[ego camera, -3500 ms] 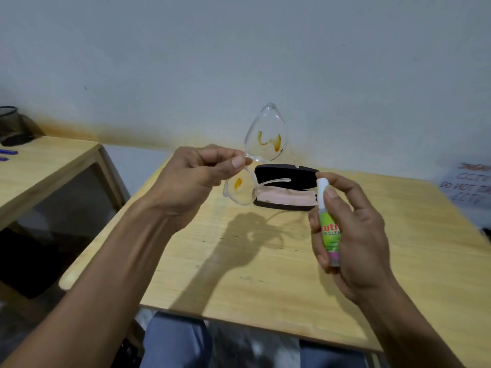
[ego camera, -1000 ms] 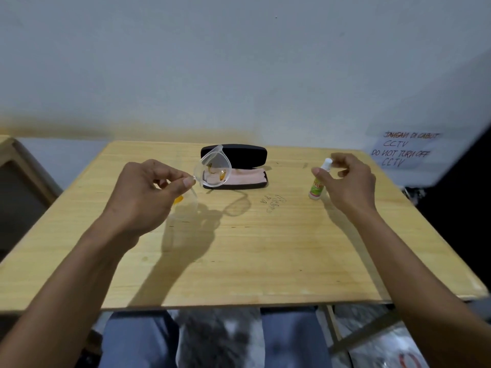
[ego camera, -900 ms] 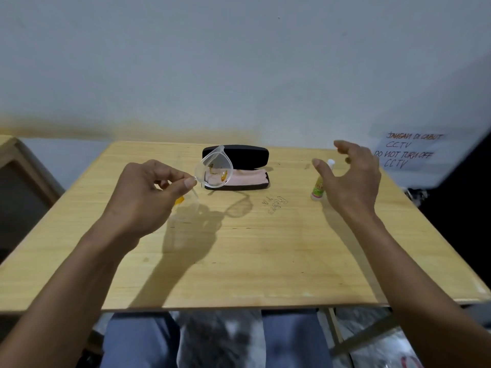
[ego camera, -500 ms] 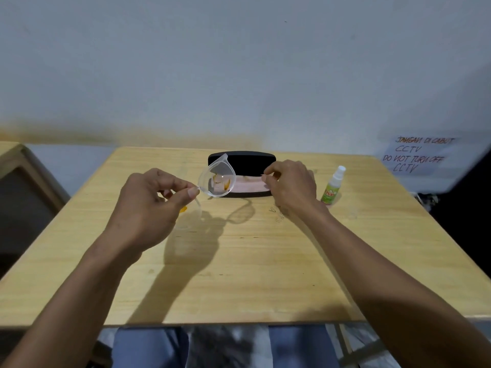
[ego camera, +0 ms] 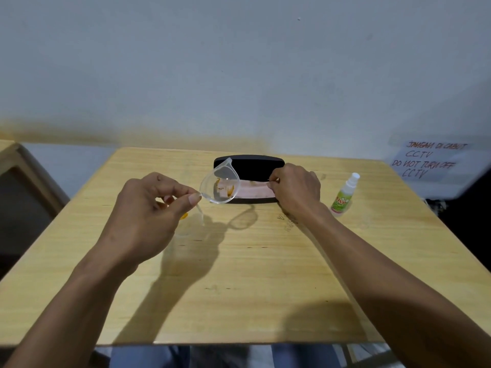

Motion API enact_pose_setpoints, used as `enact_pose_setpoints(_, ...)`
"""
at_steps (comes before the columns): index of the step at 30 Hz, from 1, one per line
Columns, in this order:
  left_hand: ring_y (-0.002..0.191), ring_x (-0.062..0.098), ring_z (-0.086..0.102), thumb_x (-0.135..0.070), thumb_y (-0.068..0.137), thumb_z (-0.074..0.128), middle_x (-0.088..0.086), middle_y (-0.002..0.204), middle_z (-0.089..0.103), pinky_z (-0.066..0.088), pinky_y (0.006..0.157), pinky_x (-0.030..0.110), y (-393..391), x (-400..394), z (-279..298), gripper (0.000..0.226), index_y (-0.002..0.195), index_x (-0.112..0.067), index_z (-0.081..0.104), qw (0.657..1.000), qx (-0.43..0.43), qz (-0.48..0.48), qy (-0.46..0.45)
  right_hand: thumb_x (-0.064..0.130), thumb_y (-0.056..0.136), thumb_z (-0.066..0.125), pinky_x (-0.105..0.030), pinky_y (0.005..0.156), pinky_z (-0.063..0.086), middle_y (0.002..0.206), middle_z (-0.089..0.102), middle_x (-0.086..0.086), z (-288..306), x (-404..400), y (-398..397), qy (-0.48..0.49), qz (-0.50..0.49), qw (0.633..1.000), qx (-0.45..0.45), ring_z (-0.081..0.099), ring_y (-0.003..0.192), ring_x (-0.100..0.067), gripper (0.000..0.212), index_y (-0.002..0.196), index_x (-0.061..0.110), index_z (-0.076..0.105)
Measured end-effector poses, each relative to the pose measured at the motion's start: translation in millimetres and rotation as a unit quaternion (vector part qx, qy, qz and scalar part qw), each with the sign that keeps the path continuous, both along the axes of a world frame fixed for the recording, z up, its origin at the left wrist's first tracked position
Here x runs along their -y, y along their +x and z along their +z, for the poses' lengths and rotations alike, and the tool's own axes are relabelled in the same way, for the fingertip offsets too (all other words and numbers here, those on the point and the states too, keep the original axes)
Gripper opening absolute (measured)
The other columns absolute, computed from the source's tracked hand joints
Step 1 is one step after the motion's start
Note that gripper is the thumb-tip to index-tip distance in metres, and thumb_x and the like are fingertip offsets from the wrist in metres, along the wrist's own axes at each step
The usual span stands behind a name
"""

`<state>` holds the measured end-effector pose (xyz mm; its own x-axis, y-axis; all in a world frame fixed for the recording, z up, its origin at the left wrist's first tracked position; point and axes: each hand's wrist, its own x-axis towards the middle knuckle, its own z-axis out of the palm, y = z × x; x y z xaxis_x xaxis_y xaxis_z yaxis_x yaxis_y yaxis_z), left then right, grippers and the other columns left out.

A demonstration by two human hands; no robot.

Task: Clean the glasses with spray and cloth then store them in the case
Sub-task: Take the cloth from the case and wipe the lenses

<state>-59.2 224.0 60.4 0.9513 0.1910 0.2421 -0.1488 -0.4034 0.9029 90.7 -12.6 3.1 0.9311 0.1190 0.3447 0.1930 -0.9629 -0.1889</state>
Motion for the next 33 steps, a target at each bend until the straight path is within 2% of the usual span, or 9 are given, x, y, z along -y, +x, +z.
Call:
enact_pose_setpoints(3, 0.071, 0.020, 0.052, -0.019, 0.082, 0.076, 0.002, 0.085, 0.059, 0.042, 0.065, 0.030, 0.8, 0.2, -0.5, 0.007, 0.076, -0.023, 0.077, 1.000, -0.004, 0.002, -0.010, 0.017, 0.096, 0.058, -0.034, 0.064, 0.039, 0.099, 0.069, -0.003, -2.7, 1.0, -0.1, -0.025, 0.002, 1.000, 0.012, 0.062, 0.086, -0.029, 0.017, 0.097, 0.018, 0.075)
enact_pose_setpoints(10, 0.070, 0.018, 0.053, -0.019, 0.082, 0.075, -0.002, 0.082, 0.058, 0.041, 0.065, 0.029, 0.5, 0.0, -0.4, 0.010, 0.074, -0.024, 0.077, 1.000, -0.007, 0.011, -0.016, 0.011, 0.096, 0.055, -0.037, 0.062, 0.048, 0.099, 0.062, -0.005, -3.2, 1.6, -3.0, -0.050, 0.024, 0.998, 0.013, 0.061, 0.083, -0.030, 0.011, 0.098, 0.013, 0.066)
enact_pose_setpoints(15, 0.073, 0.023, 0.054, -0.020, 0.082, 0.075, 0.006, 0.091, 0.063, 0.042, 0.065, 0.030, -1.9, -1.0, 0.1, 0.011, 0.073, -0.026, 0.076, 1.000, -0.002, 0.012, -0.007, 0.019, 0.099, 0.049, -0.039, 0.068, 0.048, 0.107, 0.054, -0.002, 1.0, 0.4, -14.6, 0.028, 0.040, 0.999, 0.002, 0.055, 0.094, -0.024, 0.009, 0.099, 0.015, 0.057)
enact_pose_setpoints(19, 0.076, 0.032, 0.058, -0.020, 0.082, 0.075, 0.009, 0.094, 0.064, 0.045, 0.067, 0.031, -3.2, -2.1, -0.7, 0.012, 0.071, -0.025, 0.076, 1.000, 0.000, 0.010, -0.010, 0.019, 0.096, 0.053, -0.035, 0.064, 0.040, 0.098, 0.056, 0.002, -0.4, 0.5, -23.4, 0.158, 0.064, 0.985, -0.004, 0.049, 0.095, -0.017, 0.006, 0.093, 0.022, 0.056)
enact_pose_setpoints(23, 0.072, 0.021, 0.054, -0.020, 0.082, 0.075, 0.005, 0.088, 0.061, 0.041, 0.065, 0.029, -4.8, 0.3, -0.3, 0.009, 0.075, -0.024, 0.077, 1.000, 0.001, 0.006, -0.014, 0.020, 0.097, 0.055, -0.031, 0.068, 0.048, 0.093, 0.063, 0.003, -0.8, 1.0, -26.0, 0.254, 0.068, 0.964, -0.045, 0.058, 0.090, -0.014, 0.008, 0.094, 0.026, 0.057)
enact_pose_setpoints(29, 0.071, 0.020, 0.054, -0.020, 0.083, 0.075, 0.003, 0.087, 0.060, 0.041, 0.064, 0.028, -6.4, 2.6, 2.4, 0.009, 0.075, -0.024, 0.076, 1.000, -0.003, 0.013, -0.007, 0.014, 0.098, 0.060, -0.003, 0.063, 0.042, 0.090, 0.066, 0.010, 7.5, 0.2, -30.8, 0.363, 0.064, 0.929, -0.025, 0.059, 0.081, 0.002, 0.014, 0.106, 0.021, 0.069)
enact_pose_setpoints(30, 0.071, 0.021, 0.055, -0.021, 0.083, 0.076, 0.003, 0.088, 0.061, 0.042, 0.065, 0.029, -6.3, 3.3, 2.9, 0.010, 0.074, -0.025, 0.076, 1.000, -0.002, 0.014, -0.003, 0.014, 0.097, 0.061, -0.003, 0.062, 0.042, 0.090, 0.067, 0.009, 10.4, 0.0, -30.8, 0.382, 0.063, 0.922, -0.028, 0.061, 0.079, -0.001, 0.015, 0.106, 0.021, 0.071)
enact_pose_setpoints(33, 0.075, 0.029, 0.059, -0.022, 0.082, 0.076, 0.005, 0.090, 0.062, 0.045, 0.066, 0.033, -5.4, 5.3, 3.8, 0.013, 0.071, -0.028, 0.076, 1.000, -0.003, 0.019, 0.010, 0.014, 0.094, 0.064, -0.019, 0.072, 0.049, 0.088, 0.069, 0.008, 22.5, -0.9, -30.8, 0.417, 0.071, 0.906, -0.028, 0.064, 0.082, -0.008, 0.016, 0.098, 0.025, 0.073)
